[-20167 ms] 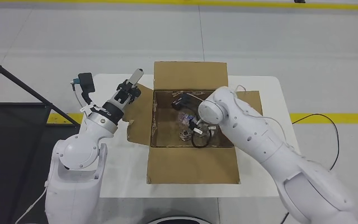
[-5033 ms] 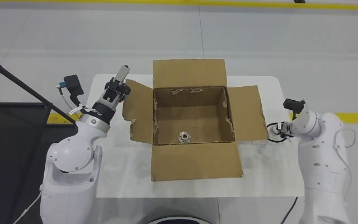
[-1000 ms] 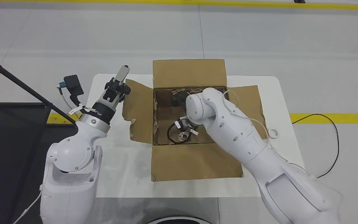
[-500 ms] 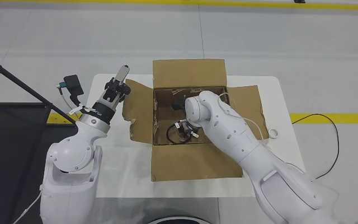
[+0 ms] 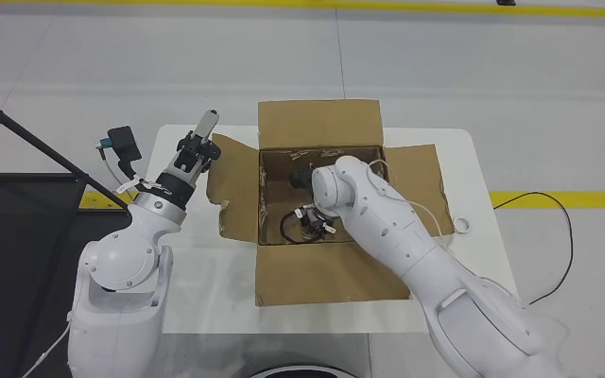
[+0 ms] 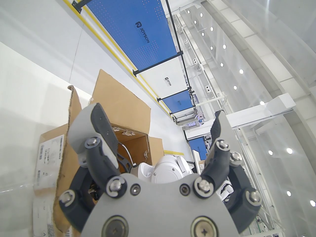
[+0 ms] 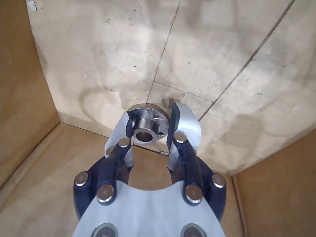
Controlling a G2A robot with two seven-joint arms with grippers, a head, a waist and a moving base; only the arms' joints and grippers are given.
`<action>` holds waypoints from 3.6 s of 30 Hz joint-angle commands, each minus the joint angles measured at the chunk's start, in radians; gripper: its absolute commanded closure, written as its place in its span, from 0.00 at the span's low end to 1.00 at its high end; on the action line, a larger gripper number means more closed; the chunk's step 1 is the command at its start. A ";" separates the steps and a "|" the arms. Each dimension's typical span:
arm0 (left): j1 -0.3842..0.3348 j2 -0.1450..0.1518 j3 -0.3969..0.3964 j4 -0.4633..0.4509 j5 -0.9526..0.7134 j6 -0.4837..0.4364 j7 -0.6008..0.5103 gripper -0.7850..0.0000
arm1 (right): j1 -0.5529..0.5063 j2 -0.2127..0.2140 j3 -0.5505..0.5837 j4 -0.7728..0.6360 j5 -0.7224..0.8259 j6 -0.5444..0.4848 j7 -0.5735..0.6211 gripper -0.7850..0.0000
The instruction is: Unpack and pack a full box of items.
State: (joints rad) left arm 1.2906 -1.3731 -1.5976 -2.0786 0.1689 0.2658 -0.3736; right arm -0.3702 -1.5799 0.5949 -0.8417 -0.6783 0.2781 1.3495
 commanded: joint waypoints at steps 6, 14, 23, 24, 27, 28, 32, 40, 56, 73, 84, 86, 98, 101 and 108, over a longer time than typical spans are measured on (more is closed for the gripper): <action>0.000 0.000 0.000 0.000 0.000 0.000 0.000 0.00 | -0.038 0.026 0.049 -0.084 -0.036 0.039 -0.022 0.61; 0.000 0.000 0.000 0.000 0.000 0.000 0.000 0.00 | -0.089 0.058 0.093 -0.190 -0.094 0.053 0.019 0.58; 0.000 0.000 0.000 0.000 0.000 0.000 0.000 0.00 | -0.107 0.065 0.107 -0.226 -0.120 0.040 0.052 0.58; 0.000 0.000 0.000 0.000 0.000 0.000 0.000 0.00 | -0.107 0.064 0.106 -0.224 -0.119 0.040 0.051 0.59; 0.000 0.000 0.000 0.000 0.000 0.000 0.000 0.00 | -0.106 0.058 0.102 -0.214 -0.113 0.033 0.048 0.59; 0.000 0.000 0.000 0.000 0.000 0.000 0.000 0.00 | -0.105 0.056 0.100 -0.209 -0.110 0.030 0.047 0.60; 0.000 0.000 0.000 0.000 0.000 0.000 0.000 0.00 | -0.099 0.047 0.092 -0.185 -0.099 0.019 0.040 0.60; 0.000 0.000 0.000 0.000 0.000 0.000 0.000 0.00 | -0.087 0.029 0.082 -0.139 -0.082 0.008 0.026 0.68; 0.000 0.000 0.000 0.000 0.000 0.000 0.000 0.00 | -0.077 0.016 0.091 -0.111 -0.095 0.018 0.009 1.00; 0.000 0.000 0.000 0.000 0.000 0.000 0.000 0.00 | -0.276 0.136 0.349 -0.584 -0.245 -0.027 0.115 1.00; 0.000 0.000 0.000 0.000 0.000 0.000 0.000 0.00 | -0.544 0.217 0.679 -1.030 -0.279 -0.121 0.102 1.00; 0.000 0.000 0.000 0.000 0.000 0.000 0.000 0.00 | -0.590 0.227 0.741 -1.100 -0.274 -0.129 0.077 1.00; 0.000 0.000 0.000 0.000 0.000 0.000 0.000 0.00 | -0.852 0.267 1.148 -1.376 -0.280 -0.072 0.002 1.00; 0.000 0.000 0.000 0.000 0.000 0.000 0.000 0.00 | -0.872 0.274 1.212 -1.359 -0.275 -0.057 0.014 1.00; 0.000 0.000 0.000 0.000 0.000 0.000 0.000 0.00 | -0.824 0.293 1.279 -1.170 -0.322 -0.025 0.062 1.00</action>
State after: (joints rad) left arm 1.2906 -1.3731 -1.5976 -2.0786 0.1689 0.2658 -0.3736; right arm -1.2035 -1.2891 1.8695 -2.0467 -0.9940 0.2526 1.4076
